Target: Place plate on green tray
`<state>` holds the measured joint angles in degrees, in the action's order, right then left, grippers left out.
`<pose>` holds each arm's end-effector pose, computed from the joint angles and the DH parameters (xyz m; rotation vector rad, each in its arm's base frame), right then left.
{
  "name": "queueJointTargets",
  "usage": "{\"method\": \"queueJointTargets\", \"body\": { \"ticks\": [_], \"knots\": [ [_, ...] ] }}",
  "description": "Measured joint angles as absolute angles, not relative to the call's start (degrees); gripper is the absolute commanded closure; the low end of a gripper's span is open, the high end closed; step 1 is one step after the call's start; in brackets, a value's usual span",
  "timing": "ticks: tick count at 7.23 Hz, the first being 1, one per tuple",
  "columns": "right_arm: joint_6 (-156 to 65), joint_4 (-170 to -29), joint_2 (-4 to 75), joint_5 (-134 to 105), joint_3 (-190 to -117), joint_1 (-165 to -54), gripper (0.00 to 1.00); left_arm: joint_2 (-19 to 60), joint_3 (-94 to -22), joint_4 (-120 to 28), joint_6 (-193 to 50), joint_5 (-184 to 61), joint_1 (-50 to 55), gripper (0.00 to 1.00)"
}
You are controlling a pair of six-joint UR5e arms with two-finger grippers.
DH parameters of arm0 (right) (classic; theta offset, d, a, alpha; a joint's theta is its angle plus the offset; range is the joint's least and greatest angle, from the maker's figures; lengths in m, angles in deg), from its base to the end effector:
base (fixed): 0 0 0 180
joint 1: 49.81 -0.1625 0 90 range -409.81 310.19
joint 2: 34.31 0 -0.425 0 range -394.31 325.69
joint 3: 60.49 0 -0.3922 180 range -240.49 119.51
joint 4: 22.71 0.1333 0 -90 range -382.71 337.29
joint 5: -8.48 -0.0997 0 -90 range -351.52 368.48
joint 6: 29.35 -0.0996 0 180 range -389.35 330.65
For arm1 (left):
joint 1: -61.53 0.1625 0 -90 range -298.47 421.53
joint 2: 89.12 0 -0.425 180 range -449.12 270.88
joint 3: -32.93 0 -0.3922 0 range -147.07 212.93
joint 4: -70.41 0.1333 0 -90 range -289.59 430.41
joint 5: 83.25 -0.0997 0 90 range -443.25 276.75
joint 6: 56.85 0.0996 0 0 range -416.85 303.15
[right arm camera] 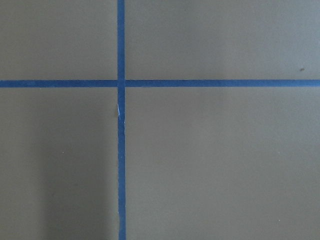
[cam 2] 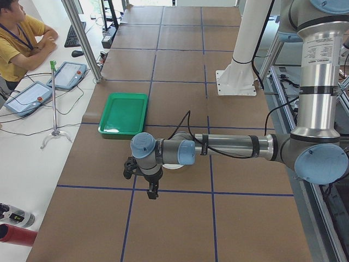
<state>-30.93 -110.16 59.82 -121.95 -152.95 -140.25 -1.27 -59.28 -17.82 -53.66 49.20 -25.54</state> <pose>0.0723 -0.4617 0.6721 0.0077 -0.7058 0.0284 -0.0418 -0.4765 0.6632 -0.0268 0.7412 0.0908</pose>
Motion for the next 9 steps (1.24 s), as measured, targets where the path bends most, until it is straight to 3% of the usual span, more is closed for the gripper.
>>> {"method": "queueJointTargets", "body": {
  "ticks": [9],
  "knots": [
    [-30.9,-110.2,59.8,-122.0,-152.9,-140.2,0.00,-0.5,-61.8,-3.9,-55.5,46.6,-31.8,0.00]
  ]
}}
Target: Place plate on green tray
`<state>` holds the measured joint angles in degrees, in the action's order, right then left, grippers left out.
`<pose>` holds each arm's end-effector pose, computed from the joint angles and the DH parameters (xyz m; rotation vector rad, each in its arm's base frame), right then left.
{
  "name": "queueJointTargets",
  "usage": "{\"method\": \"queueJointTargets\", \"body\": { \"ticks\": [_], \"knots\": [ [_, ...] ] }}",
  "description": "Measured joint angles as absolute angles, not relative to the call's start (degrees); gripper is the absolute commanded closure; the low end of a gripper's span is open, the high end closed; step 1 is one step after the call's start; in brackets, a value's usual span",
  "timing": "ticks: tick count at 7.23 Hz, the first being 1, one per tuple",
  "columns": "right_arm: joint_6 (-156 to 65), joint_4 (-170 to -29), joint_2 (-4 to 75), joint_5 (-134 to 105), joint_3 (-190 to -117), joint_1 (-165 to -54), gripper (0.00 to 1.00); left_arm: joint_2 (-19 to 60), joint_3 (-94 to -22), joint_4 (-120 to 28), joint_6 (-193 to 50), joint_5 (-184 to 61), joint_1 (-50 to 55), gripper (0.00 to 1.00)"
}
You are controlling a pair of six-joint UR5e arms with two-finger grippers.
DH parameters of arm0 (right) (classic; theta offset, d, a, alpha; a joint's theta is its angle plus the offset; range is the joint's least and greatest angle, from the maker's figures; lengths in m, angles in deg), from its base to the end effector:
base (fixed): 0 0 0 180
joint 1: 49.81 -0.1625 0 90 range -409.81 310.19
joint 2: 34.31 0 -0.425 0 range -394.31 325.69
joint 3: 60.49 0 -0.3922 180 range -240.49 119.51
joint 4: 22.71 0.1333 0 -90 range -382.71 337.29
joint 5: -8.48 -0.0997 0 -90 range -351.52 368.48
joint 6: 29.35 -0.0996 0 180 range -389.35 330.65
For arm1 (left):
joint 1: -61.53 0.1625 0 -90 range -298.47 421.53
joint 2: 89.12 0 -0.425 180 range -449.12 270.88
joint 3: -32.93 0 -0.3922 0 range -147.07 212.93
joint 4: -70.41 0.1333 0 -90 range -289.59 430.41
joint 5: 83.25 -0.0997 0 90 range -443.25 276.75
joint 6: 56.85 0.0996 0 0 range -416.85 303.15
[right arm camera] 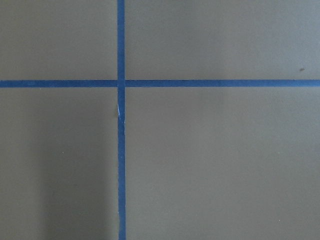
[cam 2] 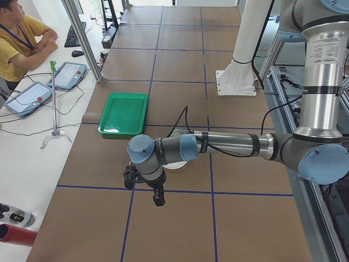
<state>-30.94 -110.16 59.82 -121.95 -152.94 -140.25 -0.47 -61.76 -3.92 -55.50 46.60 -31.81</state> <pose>0.0723 -0.4617 0.6722 0.0075 -0.7058 0.0286 -0.0963 -0.4578 0.6605 -0.1780 0.7008 -0.1080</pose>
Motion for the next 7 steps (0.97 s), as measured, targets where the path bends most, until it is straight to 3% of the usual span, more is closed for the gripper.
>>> {"method": "queueJointTargets", "body": {
  "ticks": [4,7],
  "knots": [
    [-30.9,-110.2,59.8,-122.0,-152.9,-140.2,0.00,1.0,-62.0,-13.5,-72.5,49.9,-20.4,0.00],
    [-30.9,-110.2,59.8,-122.0,-152.9,-140.2,0.00,5.3,-57.0,-20.5,-79.5,54.7,-10.1,0.00]
  ]
}}
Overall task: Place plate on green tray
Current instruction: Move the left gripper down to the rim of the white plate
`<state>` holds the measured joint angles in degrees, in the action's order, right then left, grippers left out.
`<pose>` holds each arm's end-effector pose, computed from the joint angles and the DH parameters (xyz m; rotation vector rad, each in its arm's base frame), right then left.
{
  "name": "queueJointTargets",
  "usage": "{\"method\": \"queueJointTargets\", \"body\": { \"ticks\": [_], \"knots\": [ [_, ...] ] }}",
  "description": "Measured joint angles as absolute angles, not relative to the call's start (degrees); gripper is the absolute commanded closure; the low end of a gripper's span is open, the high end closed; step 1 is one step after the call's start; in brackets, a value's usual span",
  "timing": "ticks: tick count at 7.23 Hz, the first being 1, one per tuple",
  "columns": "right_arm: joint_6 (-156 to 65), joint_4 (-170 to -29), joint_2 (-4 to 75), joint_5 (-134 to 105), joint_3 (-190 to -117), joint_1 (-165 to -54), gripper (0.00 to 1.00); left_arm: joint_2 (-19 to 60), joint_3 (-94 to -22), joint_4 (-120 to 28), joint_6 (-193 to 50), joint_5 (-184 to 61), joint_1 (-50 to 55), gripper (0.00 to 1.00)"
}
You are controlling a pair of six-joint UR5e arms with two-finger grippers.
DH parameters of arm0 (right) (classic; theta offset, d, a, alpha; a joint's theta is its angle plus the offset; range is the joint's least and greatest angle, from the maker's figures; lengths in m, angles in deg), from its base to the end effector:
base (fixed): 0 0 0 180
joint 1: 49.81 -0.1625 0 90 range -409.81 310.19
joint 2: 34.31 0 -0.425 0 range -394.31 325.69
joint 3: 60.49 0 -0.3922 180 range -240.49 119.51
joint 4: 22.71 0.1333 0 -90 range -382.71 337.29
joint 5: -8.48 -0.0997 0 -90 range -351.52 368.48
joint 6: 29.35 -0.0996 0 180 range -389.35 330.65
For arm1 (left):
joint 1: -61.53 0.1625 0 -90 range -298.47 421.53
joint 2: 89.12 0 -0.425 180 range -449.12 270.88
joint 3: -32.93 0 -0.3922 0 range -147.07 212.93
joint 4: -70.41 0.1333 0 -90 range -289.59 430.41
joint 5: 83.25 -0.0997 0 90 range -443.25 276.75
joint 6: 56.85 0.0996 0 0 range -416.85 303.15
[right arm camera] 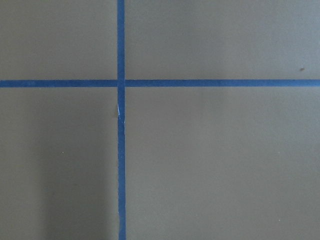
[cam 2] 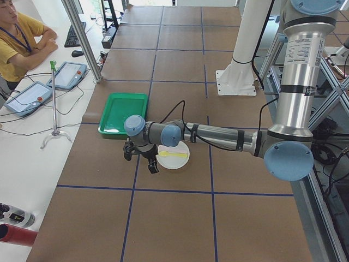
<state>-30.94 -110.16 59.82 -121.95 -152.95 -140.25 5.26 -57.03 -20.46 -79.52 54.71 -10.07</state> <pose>0.0723 -0.4617 0.6721 0.0076 -0.7058 0.0285 0.1106 -0.5206 0.6139 -0.2133 0.8133 -0.0320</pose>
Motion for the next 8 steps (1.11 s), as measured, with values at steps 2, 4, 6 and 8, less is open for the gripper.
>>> {"method": "queueJointTargets", "body": {
  "ticks": [2,4,6,8],
  "knots": [
    [-30.9,-110.2,59.8,-122.0,-152.9,-140.3,0.00,5.8,-54.3,-25.6,-81.3,55.3,-4.6,0.00],
    [-30.9,-110.2,59.8,-122.0,-152.9,-140.2,0.00,5.7,-54.4,-27.2,-82.2,53.6,-1.9,0.00],
    [-30.9,-110.2,59.8,-122.0,-152.9,-140.3,0.00,4.5,-55.5,-27.3,-82.3,51.8,-1.2,0.00],
    [-30.9,-110.2,59.8,-122.0,-152.9,-140.2,0.00,2.3,-55.5,-28.7,-81.9,51.3,-0.9,0.00]
  ]
}}
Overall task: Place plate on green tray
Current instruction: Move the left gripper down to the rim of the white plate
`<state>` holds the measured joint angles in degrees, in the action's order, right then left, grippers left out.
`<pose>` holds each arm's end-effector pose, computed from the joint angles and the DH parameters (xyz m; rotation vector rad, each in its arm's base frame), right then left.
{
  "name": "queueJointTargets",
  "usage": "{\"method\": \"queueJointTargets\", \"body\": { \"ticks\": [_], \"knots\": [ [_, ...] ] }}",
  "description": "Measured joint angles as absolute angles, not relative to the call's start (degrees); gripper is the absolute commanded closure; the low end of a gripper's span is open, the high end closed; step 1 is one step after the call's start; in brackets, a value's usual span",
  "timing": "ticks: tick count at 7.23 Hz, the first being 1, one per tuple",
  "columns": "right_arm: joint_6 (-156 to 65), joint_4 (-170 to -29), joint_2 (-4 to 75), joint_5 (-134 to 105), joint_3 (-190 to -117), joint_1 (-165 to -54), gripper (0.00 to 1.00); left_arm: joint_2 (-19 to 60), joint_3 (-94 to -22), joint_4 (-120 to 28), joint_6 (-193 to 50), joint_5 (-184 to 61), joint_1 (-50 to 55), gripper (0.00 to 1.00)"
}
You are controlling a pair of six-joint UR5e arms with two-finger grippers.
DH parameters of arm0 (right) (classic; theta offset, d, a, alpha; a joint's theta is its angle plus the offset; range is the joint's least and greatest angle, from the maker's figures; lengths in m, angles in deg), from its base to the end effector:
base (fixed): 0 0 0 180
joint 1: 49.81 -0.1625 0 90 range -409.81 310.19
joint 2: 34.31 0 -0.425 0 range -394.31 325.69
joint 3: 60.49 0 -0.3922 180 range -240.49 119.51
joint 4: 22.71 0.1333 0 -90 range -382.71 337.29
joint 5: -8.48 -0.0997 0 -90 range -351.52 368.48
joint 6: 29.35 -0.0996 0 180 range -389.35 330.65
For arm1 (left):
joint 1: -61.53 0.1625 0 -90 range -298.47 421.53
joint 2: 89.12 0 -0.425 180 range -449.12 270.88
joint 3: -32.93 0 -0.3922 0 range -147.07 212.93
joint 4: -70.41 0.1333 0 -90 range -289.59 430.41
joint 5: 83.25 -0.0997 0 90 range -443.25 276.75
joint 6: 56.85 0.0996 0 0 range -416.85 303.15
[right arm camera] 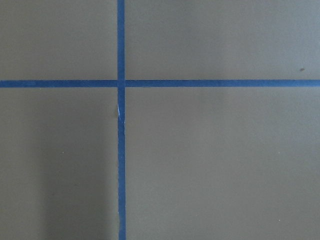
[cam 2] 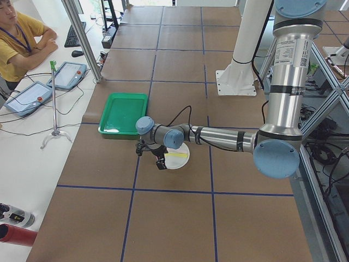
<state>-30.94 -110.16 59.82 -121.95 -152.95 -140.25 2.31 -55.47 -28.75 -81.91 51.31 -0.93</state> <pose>0.0723 -0.4617 0.6721 0.0076 -0.7058 0.0285 0.1807 -0.4836 0.6430 -0.2104 0.7620 0.1020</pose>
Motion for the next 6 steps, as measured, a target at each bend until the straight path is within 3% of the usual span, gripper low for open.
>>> {"method": "queueJointTargets", "body": {
  "ticks": [5,6],
  "knots": [
    [-30.9,-110.2,59.8,-122.0,-152.9,-140.2,0.00,0.1,-52.0,-35.1,-82.0,52.0,0.1,0.11],
    [-30.9,-110.2,59.8,-122.0,-152.9,-140.2,0.00,0.1,-51.6,-35.7,-82.0,52.1,0.2,0.28]
  ]
}}
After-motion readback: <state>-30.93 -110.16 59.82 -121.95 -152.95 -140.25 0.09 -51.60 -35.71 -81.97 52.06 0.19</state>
